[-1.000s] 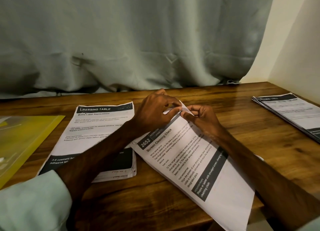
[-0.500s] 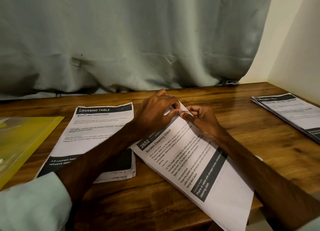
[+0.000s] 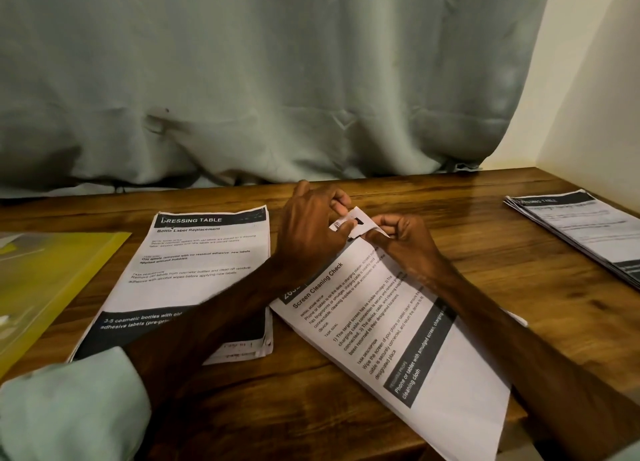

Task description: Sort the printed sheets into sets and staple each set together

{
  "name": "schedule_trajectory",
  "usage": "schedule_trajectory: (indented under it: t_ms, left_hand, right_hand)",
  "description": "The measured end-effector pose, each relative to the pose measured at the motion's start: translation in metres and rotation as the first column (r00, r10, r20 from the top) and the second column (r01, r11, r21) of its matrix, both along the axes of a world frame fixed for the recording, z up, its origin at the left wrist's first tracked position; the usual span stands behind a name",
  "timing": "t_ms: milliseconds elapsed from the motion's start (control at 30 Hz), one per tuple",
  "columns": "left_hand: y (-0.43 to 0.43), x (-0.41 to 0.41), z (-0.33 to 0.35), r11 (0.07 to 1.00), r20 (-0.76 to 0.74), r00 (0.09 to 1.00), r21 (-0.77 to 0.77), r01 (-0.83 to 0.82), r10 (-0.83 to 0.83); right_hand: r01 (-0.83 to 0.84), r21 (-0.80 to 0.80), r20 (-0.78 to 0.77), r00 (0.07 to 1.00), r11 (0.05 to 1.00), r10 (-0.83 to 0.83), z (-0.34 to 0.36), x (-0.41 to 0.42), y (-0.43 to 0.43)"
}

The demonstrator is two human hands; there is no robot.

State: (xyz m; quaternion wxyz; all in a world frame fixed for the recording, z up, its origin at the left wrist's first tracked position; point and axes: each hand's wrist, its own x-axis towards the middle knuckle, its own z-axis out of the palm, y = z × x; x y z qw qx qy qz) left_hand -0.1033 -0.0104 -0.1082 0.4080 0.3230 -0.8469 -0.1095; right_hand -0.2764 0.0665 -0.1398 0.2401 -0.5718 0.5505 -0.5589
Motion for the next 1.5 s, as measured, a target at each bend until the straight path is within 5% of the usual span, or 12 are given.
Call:
schedule_trajectory:
  t_ms: [300, 767, 1500]
  left_hand:
    - [0.003, -0.003, -0.003, 0.999, 0.032, 0.999, -0.046, 0.010, -0.008]
    - [0.009, 0.003, 0.001, 0.992, -0.118, 0.989, -0.104, 0.078, -0.090]
    - [-0.011, 0.000, -0.010, 0.934, -0.016, 0.989, -0.330, 0.136, -0.150]
  right_hand:
    - [-0.003, 0.002, -0.006, 1.000, 1.000, 0.003, 0.001, 0.002, 0.000]
    - [-0.013, -0.009, 0.030, 0.999, 1.000, 0.013, 0.001, 0.005, 0.002]
    - [-0.001, 0.023, 0.073, 0.997, 1.000, -0.001, 0.003, 0.001, 0.002]
